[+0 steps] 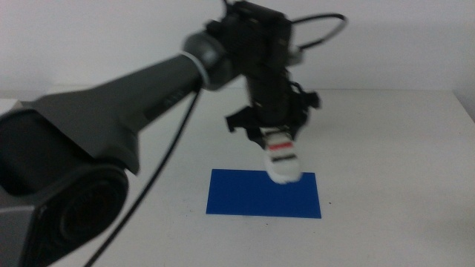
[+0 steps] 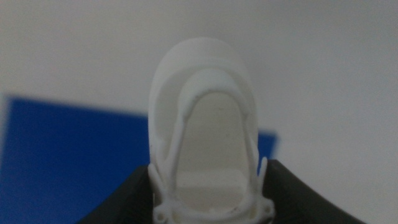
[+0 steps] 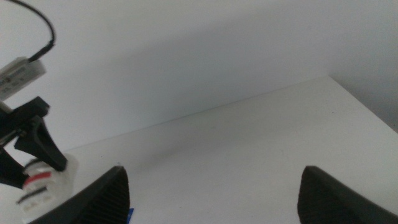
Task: Use one arm to grab the shoe from the table and place it on the mat.
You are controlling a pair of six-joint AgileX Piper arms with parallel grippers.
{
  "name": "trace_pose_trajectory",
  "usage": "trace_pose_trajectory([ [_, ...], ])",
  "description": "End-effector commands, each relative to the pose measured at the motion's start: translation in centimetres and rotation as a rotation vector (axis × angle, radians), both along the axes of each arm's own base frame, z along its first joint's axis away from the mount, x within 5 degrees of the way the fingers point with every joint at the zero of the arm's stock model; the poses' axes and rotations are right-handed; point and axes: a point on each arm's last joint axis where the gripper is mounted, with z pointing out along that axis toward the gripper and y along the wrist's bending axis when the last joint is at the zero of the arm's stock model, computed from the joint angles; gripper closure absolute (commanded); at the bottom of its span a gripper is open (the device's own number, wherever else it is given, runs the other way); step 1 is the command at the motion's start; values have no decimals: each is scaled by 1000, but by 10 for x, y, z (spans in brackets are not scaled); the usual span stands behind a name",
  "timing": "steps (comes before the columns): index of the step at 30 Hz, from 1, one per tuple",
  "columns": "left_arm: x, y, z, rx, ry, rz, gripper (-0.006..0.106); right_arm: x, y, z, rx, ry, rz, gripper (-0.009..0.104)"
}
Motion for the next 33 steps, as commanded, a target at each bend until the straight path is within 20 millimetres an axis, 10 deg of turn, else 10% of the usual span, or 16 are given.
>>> trace_pose_trajectory([
  [1,-12,-14,2,18,-18,-12,89,0,0,0,-12,-11,2,16],
  [8,-19,-22,0,52,-42,-194,89,0,0,0,-12,-11,2,16],
  [16,-19,-16,-14,362,-268,-1515,89,0,0,0,-12,-11,2,16],
  [33,-25,-3,-60,332,-172,-1803,89,0,0,0,-12,-11,2,16],
])
